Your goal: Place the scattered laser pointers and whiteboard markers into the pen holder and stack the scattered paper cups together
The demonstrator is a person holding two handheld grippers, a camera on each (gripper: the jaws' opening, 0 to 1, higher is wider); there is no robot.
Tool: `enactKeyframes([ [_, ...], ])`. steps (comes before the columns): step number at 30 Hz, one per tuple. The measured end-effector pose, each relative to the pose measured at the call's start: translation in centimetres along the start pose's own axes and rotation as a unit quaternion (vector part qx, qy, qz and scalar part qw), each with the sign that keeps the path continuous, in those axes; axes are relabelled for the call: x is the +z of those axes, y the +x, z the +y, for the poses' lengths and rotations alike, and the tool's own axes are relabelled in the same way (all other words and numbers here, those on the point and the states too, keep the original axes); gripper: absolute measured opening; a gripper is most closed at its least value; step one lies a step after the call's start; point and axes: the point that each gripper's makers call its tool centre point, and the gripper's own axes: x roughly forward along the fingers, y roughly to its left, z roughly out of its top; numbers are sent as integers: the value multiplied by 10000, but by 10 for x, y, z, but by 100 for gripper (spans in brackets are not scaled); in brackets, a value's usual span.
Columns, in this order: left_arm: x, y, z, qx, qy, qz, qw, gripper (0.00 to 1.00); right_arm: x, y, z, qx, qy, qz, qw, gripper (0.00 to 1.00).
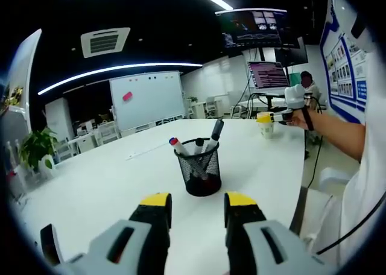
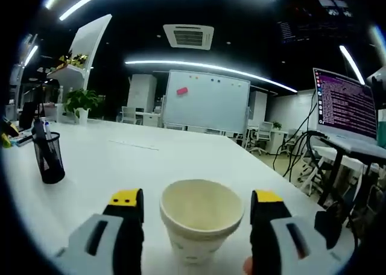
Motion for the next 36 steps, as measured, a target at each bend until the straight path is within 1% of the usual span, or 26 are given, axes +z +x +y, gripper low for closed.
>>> enactKeyframes([
  [5,-2,-1,2,38,9,34,10000,36,-7,1,-3,-10,120,67,9999,71],
  [10,-4,-2,2,47,4,49,10000,36,-16,5,1,113,287,220,9993,71],
  [12,-4,-2,1,46,9,53,10000,36,-16,6,3,149,391,219,9989,70],
  [16,-5,-2,0,33,20,71,10000,36,-22,8,2,132,283,296,9991,67],
  [20,-6,-3,1,45,25,87,9999,36,-26,8,2,130,302,315,9990,66],
  [23,-6,-4,2,60,28,95,9999,36,-28,8,1,112,283,343,9989,60],
  [25,-7,-4,2,62,30,101,9999,36,-30,9,1,127,287,343,9989,59],
  [28,-7,-5,2,76,28,103,9999,36,-29,9,1,109,251,356,9990,52],
  [36,-5,-8,1,100,89,121,9998,36,-29,9,2,168,241,303,9991,52],
])
